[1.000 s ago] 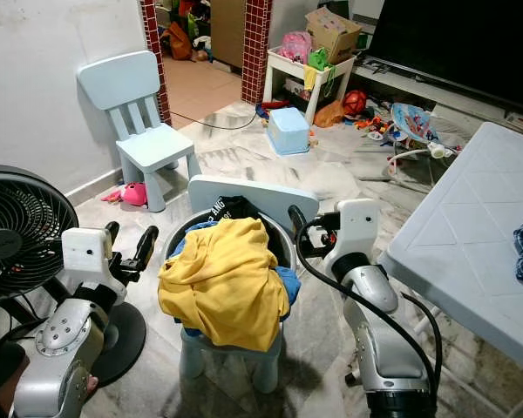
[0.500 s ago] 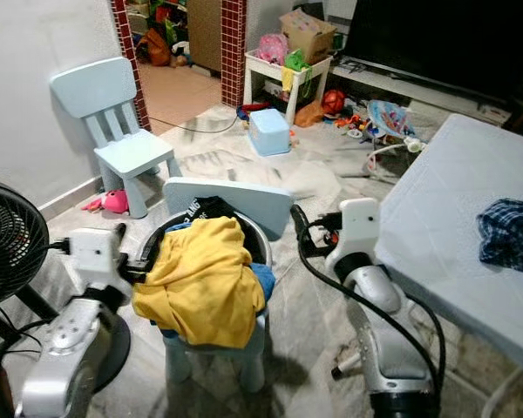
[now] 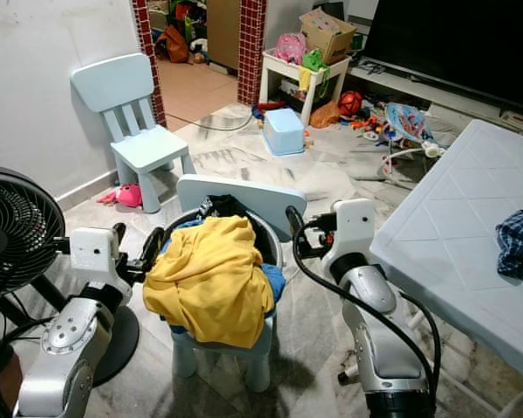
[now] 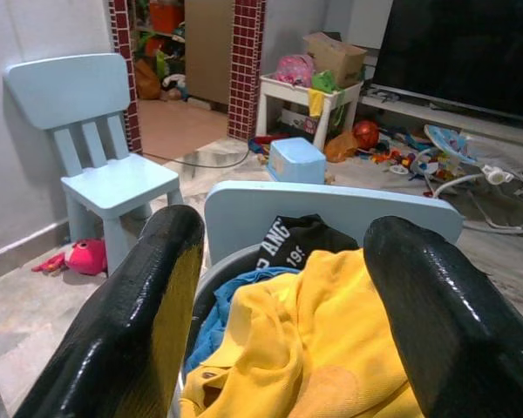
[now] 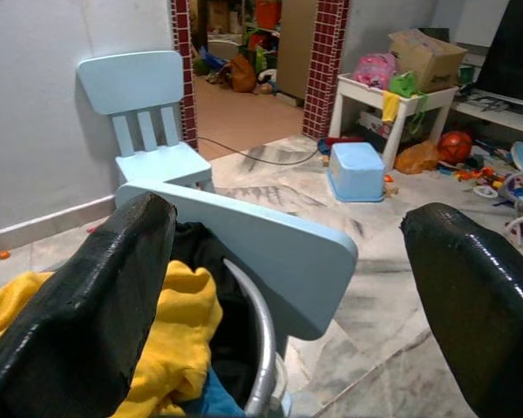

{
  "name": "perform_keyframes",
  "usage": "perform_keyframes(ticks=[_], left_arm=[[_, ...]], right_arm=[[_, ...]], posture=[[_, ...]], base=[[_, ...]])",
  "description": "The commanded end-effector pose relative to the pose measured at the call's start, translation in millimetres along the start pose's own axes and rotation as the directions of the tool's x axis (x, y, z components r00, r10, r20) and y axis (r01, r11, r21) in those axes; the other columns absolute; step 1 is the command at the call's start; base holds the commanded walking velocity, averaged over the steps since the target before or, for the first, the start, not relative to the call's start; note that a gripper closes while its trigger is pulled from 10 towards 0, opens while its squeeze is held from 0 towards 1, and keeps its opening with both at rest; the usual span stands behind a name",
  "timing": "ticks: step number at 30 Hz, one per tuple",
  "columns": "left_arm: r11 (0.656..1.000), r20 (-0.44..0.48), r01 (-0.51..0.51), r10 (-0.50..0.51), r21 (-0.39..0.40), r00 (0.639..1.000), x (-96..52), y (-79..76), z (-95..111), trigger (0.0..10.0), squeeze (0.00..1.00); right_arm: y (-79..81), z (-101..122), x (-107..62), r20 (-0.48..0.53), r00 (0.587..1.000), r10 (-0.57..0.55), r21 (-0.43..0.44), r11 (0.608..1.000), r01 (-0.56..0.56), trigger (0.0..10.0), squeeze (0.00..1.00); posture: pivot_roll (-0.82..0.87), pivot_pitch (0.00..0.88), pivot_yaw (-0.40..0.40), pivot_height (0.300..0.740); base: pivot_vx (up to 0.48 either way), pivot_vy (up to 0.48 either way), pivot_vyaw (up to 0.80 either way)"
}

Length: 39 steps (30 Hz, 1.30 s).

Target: Hang hanger

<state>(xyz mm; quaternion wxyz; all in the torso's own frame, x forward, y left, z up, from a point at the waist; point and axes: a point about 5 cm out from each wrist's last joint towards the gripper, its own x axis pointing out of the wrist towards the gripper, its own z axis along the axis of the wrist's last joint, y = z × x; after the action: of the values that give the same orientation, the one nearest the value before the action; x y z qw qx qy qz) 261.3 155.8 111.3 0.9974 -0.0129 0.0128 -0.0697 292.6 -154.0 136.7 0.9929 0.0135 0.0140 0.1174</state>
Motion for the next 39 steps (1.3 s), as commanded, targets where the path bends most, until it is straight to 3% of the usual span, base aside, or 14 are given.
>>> perform_keyframes(ticks=[1,13,31,39], left_arm=[[1.0,0.007,0.009,-0.009,0.004,1.0,2.2,-3.2,2.1,10.0,0.0],[1.0,0.006,0.005,-0.005,-0.002,1.0,1.6,-4.4,1.8,10.0,0.0],[0.999,0.006,-0.027,0.027,-0.028,1.0,2.8,-4.9,-0.7,10.0,0.0],[0.999,0.016,-0.002,0.003,-0.048,1.0,4.3,-7.0,1.1,10.0,0.0]], right_arm=[[-3.5,2.0,-0.3,0.009,1.0,-0.012,-0.002,1.0,0.012,10.0,0.0],[-3.6,1.8,-1.2,0.007,1.0,-0.009,-0.007,1.0,0.009,10.0,0.0],[-0.6,3.4,-1.0,0.009,1.0,0.023,-0.021,1.0,-0.023,10.0,0.0],[0.4,5.2,0.3,0.017,0.999,0.028,-0.019,0.999,-0.027,10.0,0.0]], posture=[[-0.1,0.0,-0.063,0.74],[-0.1,0.0,-0.064,0.74],[-0.11,0.0,-0.072,0.74],[-0.11,0.0,-0.075,0.74]], base=[[0.0,-0.36,0.0],[0.0,-0.342,0.0],[0.0,0.0,0.0],[0.0,0.0,0.55]])
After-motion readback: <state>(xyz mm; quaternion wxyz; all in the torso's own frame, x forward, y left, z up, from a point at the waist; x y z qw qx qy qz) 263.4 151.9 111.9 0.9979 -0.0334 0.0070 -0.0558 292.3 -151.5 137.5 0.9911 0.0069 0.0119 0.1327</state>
